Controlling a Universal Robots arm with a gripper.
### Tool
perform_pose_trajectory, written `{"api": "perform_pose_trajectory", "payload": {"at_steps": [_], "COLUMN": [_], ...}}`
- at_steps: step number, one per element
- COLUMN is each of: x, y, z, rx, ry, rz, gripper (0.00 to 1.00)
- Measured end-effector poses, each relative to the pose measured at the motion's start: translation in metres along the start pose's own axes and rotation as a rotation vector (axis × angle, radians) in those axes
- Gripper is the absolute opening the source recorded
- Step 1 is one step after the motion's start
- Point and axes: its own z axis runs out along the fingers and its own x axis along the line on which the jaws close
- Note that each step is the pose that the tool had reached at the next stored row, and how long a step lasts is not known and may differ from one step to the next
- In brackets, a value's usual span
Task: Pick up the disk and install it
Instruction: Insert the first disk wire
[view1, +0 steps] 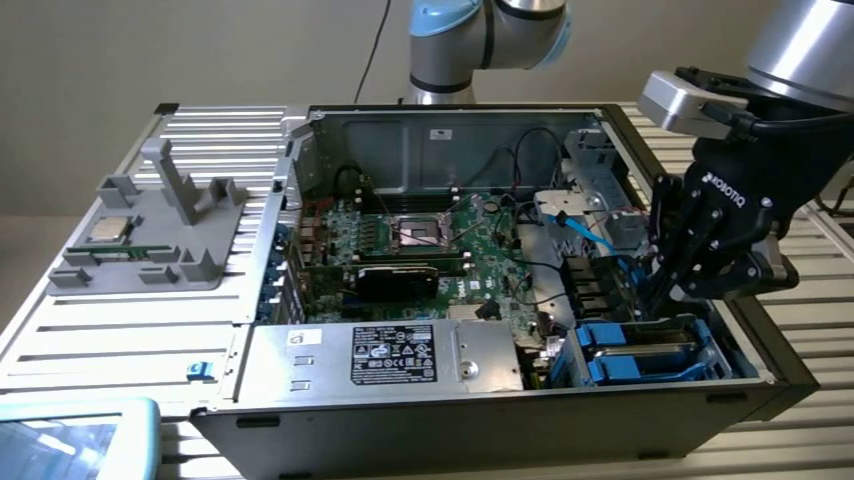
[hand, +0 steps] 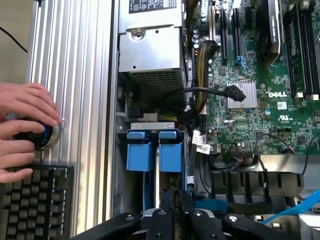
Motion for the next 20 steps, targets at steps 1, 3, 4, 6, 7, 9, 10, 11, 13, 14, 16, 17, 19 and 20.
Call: {"api": "perform_pose_trajectory", "payload": {"at_steps": [1, 3, 4, 6, 7, 9, 10, 11, 13, 14, 16, 17, 19, 20], "x": [-0.001, -0.003, -0.003, -0.004, -0.004, -0.004, -0.004, -0.004, -0.004, -0.004, -0.004, -0.004, -0.004, -0.004], "y": [-0.0003, -0.0012, -0.0024, -0.0046, -0.0052, -0.0057, -0.0058, -0.0061, -0.0063, -0.0066, -0.0093, -0.0106, -0.0119, -0.0121], "z": [-0.0001, 0.0, 0.0, -0.0001, 0.0, 0.0007, 0.0009, 0.0012, 0.0011, 0.001, 0.0008, 0.0006, 0.0008, 0.001], "rx": [-0.0025, -0.0051, -0.0069, -0.0116, -0.0156, -0.0296, -0.0372, -0.0411, -0.0419, -0.0422, -0.0424, -0.0424, -0.0433, -0.044], "ry": [0.0046, 0.0121, 0.0123, 0.0132, 0.0137, 0.014, 0.0142, 0.014, 0.0138, 0.0138, 0.0134, 0.0133, 0.0125, 0.0117], "rz": [0.0, 0.001, 0.001, 0.001, 0.001, 0.002, 0.002, 0.003, 0.005, 0.005, 0.007, 0.007, 0.011, 0.015], "gripper": [0.17, 0.17, 0.17, 0.17, 0.17, 0.17, 0.17, 0.17, 0.17, 0.17, 0.17, 0.17, 0.17, 0.17]}}
